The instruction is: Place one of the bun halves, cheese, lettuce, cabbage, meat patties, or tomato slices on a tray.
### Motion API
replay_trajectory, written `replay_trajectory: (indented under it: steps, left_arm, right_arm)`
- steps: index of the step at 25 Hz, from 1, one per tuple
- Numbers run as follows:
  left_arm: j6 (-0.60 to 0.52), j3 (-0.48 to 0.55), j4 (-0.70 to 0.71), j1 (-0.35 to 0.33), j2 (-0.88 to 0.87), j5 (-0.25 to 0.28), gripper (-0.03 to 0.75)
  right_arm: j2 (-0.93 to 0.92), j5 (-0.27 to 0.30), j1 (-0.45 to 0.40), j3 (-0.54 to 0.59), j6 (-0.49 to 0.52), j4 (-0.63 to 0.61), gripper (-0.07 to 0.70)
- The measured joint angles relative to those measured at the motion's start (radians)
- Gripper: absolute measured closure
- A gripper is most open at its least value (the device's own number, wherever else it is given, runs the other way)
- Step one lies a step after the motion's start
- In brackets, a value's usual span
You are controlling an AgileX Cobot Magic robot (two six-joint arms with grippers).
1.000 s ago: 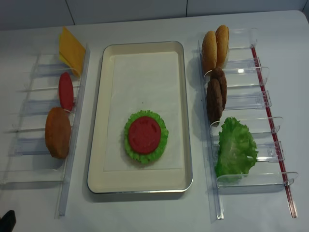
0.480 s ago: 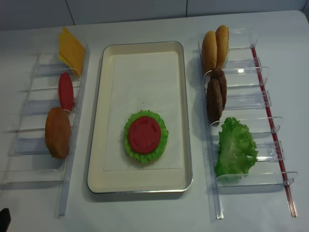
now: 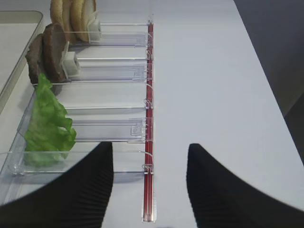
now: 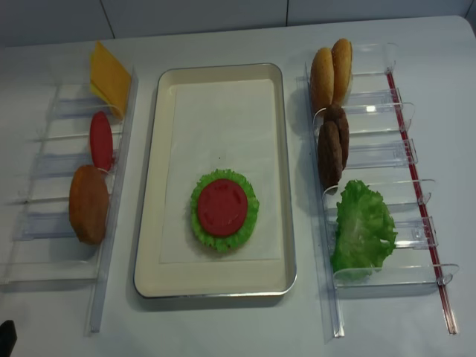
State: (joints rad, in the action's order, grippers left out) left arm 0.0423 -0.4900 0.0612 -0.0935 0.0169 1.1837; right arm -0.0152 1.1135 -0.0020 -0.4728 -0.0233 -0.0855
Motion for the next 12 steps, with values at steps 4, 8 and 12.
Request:
replay_trajectory:
  steps: [4,8,12]
  left_arm:
    - [0.0,0.0,0.0,0.0,0.0,0.0,0.493]
    - [0.0,0.0,0.0,0.0,0.0,0.0,0.494]
    - [0.001,0.0,0.0,0.0,0.0,0.0,0.496]
  right_arm:
    - [0.0,0.0,0.0,0.0,0.0,0.0,0.253]
    - [0.0,0.0,0.0,0.0,0.0,0.0,0.253]
    - [0.0,0.0,0.0,0.0,0.0,0.0,0.253]
